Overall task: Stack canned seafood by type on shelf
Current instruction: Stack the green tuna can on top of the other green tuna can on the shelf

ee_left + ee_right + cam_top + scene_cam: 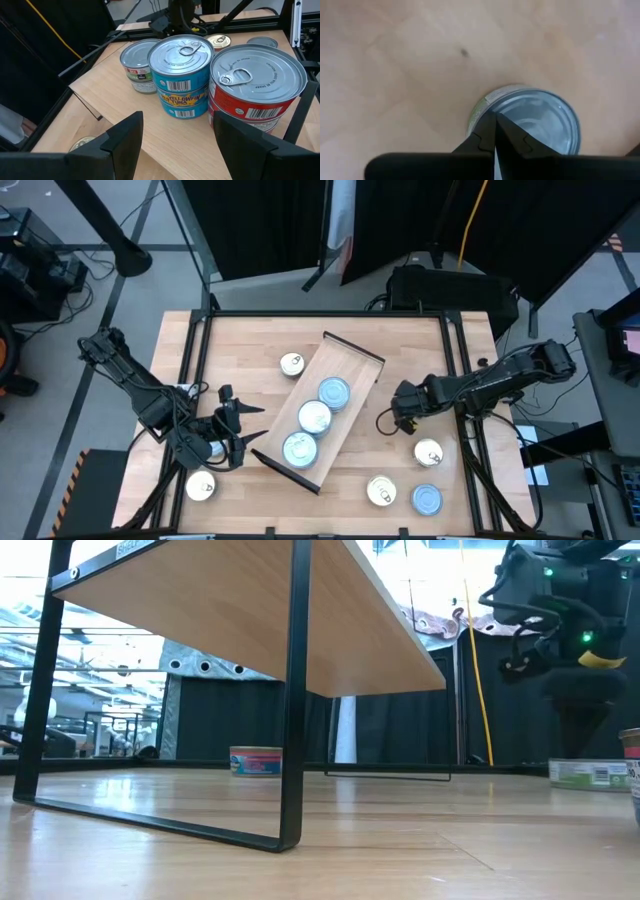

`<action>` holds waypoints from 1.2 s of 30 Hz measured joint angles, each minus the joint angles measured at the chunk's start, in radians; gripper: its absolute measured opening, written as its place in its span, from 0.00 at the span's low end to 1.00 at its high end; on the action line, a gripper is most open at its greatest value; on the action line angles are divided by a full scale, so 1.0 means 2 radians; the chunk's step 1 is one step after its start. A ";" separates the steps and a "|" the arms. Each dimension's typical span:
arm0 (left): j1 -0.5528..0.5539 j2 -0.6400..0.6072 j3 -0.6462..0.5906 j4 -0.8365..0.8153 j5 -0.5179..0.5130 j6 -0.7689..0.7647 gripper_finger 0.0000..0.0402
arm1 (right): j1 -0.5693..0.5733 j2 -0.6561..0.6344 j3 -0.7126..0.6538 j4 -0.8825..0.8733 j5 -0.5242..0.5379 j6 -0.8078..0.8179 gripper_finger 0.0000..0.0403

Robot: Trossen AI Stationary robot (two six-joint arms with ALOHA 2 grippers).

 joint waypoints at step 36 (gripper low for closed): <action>0.000 0.000 0.000 0.001 0.000 0.009 0.60 | 0.093 -0.009 0.007 0.042 -0.013 0.071 0.00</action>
